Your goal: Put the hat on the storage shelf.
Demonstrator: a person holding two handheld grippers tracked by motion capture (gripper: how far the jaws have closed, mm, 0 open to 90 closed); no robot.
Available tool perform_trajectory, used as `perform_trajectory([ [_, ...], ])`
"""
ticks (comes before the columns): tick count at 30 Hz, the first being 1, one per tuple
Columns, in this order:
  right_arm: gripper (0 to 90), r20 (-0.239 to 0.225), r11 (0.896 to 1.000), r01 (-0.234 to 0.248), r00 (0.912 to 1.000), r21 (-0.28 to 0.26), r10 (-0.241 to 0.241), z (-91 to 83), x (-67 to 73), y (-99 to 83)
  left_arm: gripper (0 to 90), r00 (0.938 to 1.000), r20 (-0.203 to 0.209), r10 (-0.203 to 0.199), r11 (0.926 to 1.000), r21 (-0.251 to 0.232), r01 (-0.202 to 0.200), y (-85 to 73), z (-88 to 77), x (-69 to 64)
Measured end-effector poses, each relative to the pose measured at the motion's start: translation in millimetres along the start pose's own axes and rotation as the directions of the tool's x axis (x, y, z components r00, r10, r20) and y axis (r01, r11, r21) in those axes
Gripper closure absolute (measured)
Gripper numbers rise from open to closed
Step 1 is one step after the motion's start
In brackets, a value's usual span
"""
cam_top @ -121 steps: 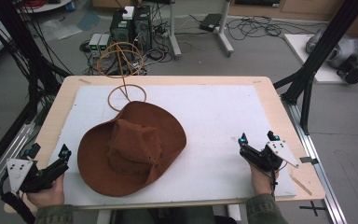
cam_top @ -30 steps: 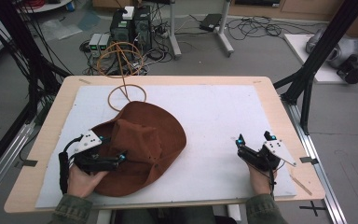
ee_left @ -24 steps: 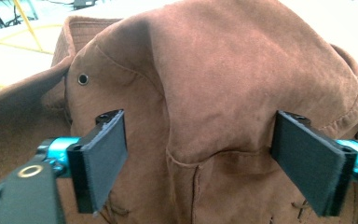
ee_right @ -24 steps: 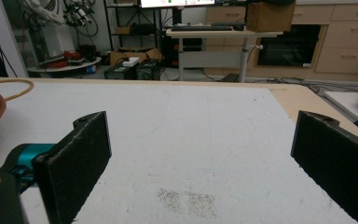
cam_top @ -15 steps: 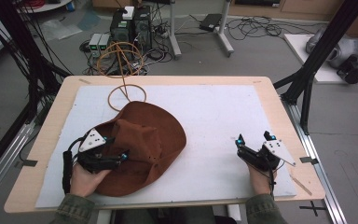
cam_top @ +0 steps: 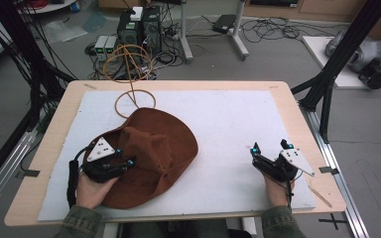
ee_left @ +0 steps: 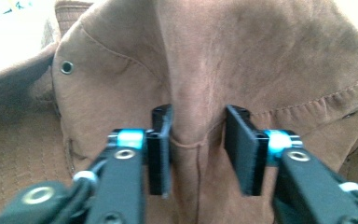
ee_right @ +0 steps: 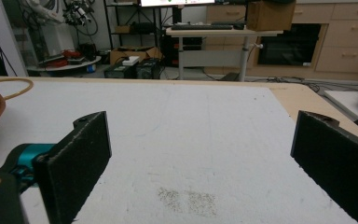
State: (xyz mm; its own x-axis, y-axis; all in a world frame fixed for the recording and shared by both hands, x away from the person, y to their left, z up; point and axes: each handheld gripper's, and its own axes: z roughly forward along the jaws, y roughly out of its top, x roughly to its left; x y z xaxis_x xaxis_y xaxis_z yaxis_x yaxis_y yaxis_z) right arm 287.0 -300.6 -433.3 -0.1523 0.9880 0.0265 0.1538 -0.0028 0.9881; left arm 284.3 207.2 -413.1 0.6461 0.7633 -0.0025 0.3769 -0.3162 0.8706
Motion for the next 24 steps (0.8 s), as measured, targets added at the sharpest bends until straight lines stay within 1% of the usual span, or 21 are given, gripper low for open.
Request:
perform_trajectory([
  [3, 4.0, 0.000, 1.000, 0.002, 1.0000, -0.002, -0.002, 0.3, -0.1, -0.1, 74.4, 1.0000, -0.001, 0.005, 1.0000, -0.001, -0.005, -0.3, -0.7, -0.1],
  [4, 4.0, 0.000, 1.000, 0.000, 1.0000, 0.000, 0.000, 0.0, 0.0, -0.1, 79.2, 0.9999, -0.005, 0.014, 0.9999, 0.002, -0.014, -0.5, -0.8, -0.4],
  [5, 4.0, 0.000, 1.000, 0.000, 1.0000, 0.000, 0.000, 0.0, 0.0, -0.1, 79.2, 0.9997, -0.009, 0.021, 0.9998, 0.004, -0.021, -0.7, -0.7, -1.0],
  [6, 4.0, 0.000, 1.000, -0.001, 1.0000, 0.000, 0.001, 0.1, 0.0, 0.0, 84.7, 0.9992, -0.017, 0.036, 0.9993, 0.003, -0.036, -0.9, -0.7, -2.2],
  [7, 4.0, 0.001, 1.000, -0.001, 1.0000, 0.000, 0.001, 0.1, 0.0, -0.1, 85.4, 0.9992, -0.017, 0.036, 0.9993, 0.003, -0.036, -0.9, -0.7, -2.2],
  [9, 4.0, 0.000, 1.000, -0.003, 1.0000, 0.000, 0.003, 0.1, 0.0, 0.0, 85.9, 0.9984, -0.015, 0.055, 0.9985, 0.008, -0.055, -1.0, -1.2, -2.5],
  [10, 4.0, 0.001, 1.000, -0.001, 1.0000, -0.002, 0.001, 0.1, -0.1, -0.1, 86.5, 0.9971, -0.022, 0.073, 0.9974, 0.004, -0.073, -1.2, -2.2, -3.7],
  [12, 4.0, 0.001, 1.000, -0.004, 1.0000, -0.001, 0.004, 0.0, 0.0, 0.0, 87.0, 0.9966, -0.022, 0.079, 0.9969, 0.004, -0.079, -1.3, -2.4, -4.5],
  [14, 4.0, 0.001, 1.000, -0.004, 1.0000, -0.002, 0.004, 0.0, 0.1, 0.0, 87.2, 0.9947, -0.031, 0.098, 0.9951, -0.002, -0.098, -1.5, -3.0, -6.2],
  [16, 4.0, 0.001, 1.000, -0.004, 1.0000, -0.002, 0.004, 0.0, 0.1, 0.0, 87.4, 0.9948, -0.022, 0.099, 0.9950, -0.006, -0.100, -1.4, -4.0, -6.2],
  [19, 4.0, 0.001, 1.000, -0.005, 1.0000, -0.002, 0.005, -0.1, 0.0, 0.0, 87.6, 0.9943, -0.026, 0.104, 0.9945, -0.010, -0.104, -1.4, -4.6, -6.3],
  [22, 4.0, 0.000, 1.000, -0.006, 1.0000, -0.002, 0.006, -0.1, -0.1, 0.0, 87.7, 0.9918, -0.036, 0.123, 0.9924, -0.010, -0.123, -1.1, -5.3, -8.2],
  [24, 4.0, 0.001, 1.000, -0.006, 1.0000, -0.004, 0.006, 0.0, 0.0, 0.0, 87.7, 0.9919, -0.038, 0.121, 0.9924, -0.018, -0.122, -0.7, -6.1, -9.3],
])
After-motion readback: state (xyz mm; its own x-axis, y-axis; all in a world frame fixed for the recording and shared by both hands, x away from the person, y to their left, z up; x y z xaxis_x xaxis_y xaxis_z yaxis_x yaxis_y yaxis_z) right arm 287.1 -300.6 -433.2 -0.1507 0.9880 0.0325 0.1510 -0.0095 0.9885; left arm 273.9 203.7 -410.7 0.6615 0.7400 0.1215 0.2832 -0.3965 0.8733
